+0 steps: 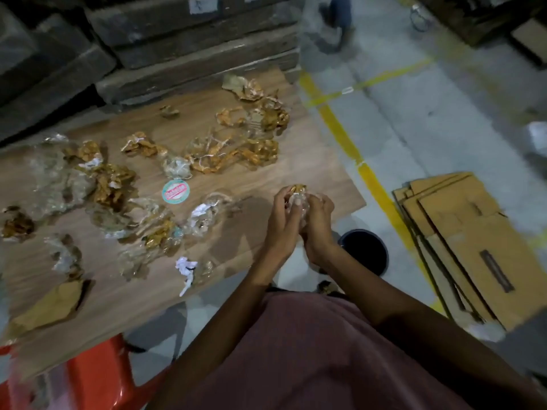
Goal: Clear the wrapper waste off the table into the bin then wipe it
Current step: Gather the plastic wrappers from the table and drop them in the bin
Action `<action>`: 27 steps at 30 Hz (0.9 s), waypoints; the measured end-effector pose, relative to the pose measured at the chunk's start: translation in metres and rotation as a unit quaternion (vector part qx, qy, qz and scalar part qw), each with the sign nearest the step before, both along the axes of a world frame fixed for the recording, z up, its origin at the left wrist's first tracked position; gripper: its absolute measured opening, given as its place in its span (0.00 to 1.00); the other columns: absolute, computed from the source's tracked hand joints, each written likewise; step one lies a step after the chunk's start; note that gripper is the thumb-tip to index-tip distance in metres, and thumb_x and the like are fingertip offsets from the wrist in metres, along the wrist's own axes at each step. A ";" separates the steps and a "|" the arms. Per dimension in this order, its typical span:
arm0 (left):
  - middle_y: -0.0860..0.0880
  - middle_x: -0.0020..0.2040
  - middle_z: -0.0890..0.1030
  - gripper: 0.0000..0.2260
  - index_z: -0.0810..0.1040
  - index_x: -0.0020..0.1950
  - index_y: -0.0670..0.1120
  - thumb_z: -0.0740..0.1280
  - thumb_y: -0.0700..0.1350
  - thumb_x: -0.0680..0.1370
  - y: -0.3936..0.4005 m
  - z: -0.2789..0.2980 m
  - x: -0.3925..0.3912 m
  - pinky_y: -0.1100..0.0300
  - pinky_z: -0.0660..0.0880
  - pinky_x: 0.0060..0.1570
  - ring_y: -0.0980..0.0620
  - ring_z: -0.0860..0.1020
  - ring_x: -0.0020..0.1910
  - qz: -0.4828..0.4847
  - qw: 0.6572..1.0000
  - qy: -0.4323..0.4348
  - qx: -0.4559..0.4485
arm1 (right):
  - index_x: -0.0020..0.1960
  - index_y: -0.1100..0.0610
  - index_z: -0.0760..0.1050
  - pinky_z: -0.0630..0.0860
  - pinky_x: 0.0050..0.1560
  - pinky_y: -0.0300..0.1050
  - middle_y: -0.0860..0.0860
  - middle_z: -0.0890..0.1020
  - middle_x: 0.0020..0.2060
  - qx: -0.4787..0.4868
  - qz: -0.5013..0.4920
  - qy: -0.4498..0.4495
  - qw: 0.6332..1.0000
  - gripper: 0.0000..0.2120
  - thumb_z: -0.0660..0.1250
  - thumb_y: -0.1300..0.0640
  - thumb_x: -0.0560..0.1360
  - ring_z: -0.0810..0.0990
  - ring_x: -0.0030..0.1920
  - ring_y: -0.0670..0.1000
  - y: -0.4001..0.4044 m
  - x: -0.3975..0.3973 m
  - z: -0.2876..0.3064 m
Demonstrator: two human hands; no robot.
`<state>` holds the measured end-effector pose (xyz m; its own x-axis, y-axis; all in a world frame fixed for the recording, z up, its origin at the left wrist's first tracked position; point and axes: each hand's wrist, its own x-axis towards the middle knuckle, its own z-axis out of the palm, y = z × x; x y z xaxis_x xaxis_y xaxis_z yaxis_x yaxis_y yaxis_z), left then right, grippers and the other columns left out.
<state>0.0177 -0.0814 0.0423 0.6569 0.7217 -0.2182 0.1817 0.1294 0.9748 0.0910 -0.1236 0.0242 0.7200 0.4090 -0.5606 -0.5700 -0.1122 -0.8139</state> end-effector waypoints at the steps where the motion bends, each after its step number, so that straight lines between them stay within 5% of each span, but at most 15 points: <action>1: 0.54 0.63 0.77 0.14 0.68 0.72 0.52 0.58 0.50 0.86 -0.006 -0.001 0.014 0.67 0.75 0.58 0.70 0.76 0.57 -0.014 1.000 0.003 0.016 | 0.67 0.58 0.69 0.82 0.41 0.46 0.58 0.82 0.54 -0.005 -0.022 0.006 1.000 0.20 0.65 0.50 0.79 0.85 0.53 0.56 -0.010 0.011 0.000; 4: 0.52 0.64 0.79 0.17 0.72 0.68 0.53 0.58 0.59 0.83 -0.036 -0.006 0.060 0.54 0.78 0.60 0.57 0.79 0.60 -0.088 0.994 0.027 0.065 | 0.66 0.60 0.74 0.81 0.39 0.43 0.56 0.84 0.53 -0.019 -0.056 0.028 0.998 0.20 0.59 0.46 0.84 0.84 0.49 0.52 -0.051 0.047 -0.008; 8: 0.49 0.59 0.82 0.19 0.75 0.65 0.49 0.60 0.59 0.81 -0.091 -0.025 0.124 0.55 0.78 0.55 0.51 0.81 0.57 -0.155 0.983 0.067 0.074 | 0.67 0.56 0.75 0.83 0.52 0.51 0.57 0.84 0.56 -0.037 -0.140 0.065 0.987 0.32 0.46 0.34 0.84 0.84 0.53 0.54 -0.120 0.099 -0.028; 10: 0.49 0.56 0.82 0.16 0.76 0.63 0.47 0.61 0.56 0.82 -0.117 -0.042 0.154 0.57 0.78 0.51 0.50 0.81 0.54 -0.190 0.976 0.094 0.049 | 0.65 0.55 0.78 0.81 0.61 0.58 0.58 0.84 0.57 -0.054 -0.179 0.083 0.979 0.33 0.49 0.31 0.82 0.84 0.55 0.57 -0.152 0.122 -0.046; 13: 0.46 0.56 0.81 0.11 0.77 0.61 0.48 0.65 0.52 0.83 -0.154 -0.080 0.203 0.59 0.77 0.47 0.50 0.80 0.51 -0.226 0.963 0.143 0.017 | 0.59 0.53 0.82 0.82 0.59 0.59 0.56 0.86 0.54 -0.093 -0.223 0.089 0.966 0.28 0.61 0.33 0.75 0.86 0.55 0.57 -0.191 0.157 -0.096; 16: 0.48 0.54 0.83 0.10 0.79 0.59 0.51 0.67 0.54 0.81 -0.183 -0.129 0.245 0.52 0.81 0.52 0.49 0.81 0.51 -0.234 0.955 0.184 -0.011 | 0.62 0.57 0.82 0.80 0.61 0.55 0.58 0.84 0.59 -0.084 -0.254 0.117 0.957 0.25 0.62 0.39 0.78 0.83 0.59 0.57 -0.216 0.185 -0.134; 21: 0.47 0.59 0.82 0.17 0.78 0.65 0.49 0.66 0.58 0.82 -0.213 -0.234 0.299 0.46 0.78 0.62 0.46 0.80 0.57 -0.255 0.925 0.263 -0.096 | 0.73 0.48 0.73 0.81 0.59 0.54 0.52 0.81 0.64 -0.142 -0.294 0.171 0.930 0.33 0.63 0.34 0.72 0.81 0.60 0.55 -0.253 0.238 -0.264; 24: 0.44 0.67 0.79 0.28 0.75 0.71 0.49 0.55 0.67 0.82 -0.219 -0.296 0.323 0.45 0.74 0.67 0.42 0.78 0.64 -0.262 0.900 0.328 -0.118 | 0.75 0.50 0.71 0.80 0.62 0.57 0.54 0.80 0.66 -0.171 -0.289 0.181 0.925 0.39 0.59 0.30 0.71 0.81 0.61 0.58 -0.273 0.262 -0.380; 27: 0.41 0.73 0.74 0.33 0.71 0.76 0.45 0.46 0.66 0.84 -0.217 -0.345 0.340 0.48 0.71 0.69 0.40 0.74 0.70 -0.280 0.881 0.364 -0.112 | 0.72 0.48 0.74 0.78 0.64 0.64 0.55 0.82 0.64 -0.187 -0.254 0.197 0.928 0.49 0.53 0.19 0.63 0.81 0.60 0.61 -0.286 0.277 -0.473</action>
<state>0.3575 -0.2982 -0.3025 0.5234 0.2138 -0.8249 0.8448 -0.0040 0.5350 0.3684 -0.4099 -0.4492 0.4754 -0.2043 -0.8557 -0.8719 0.0203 -0.4892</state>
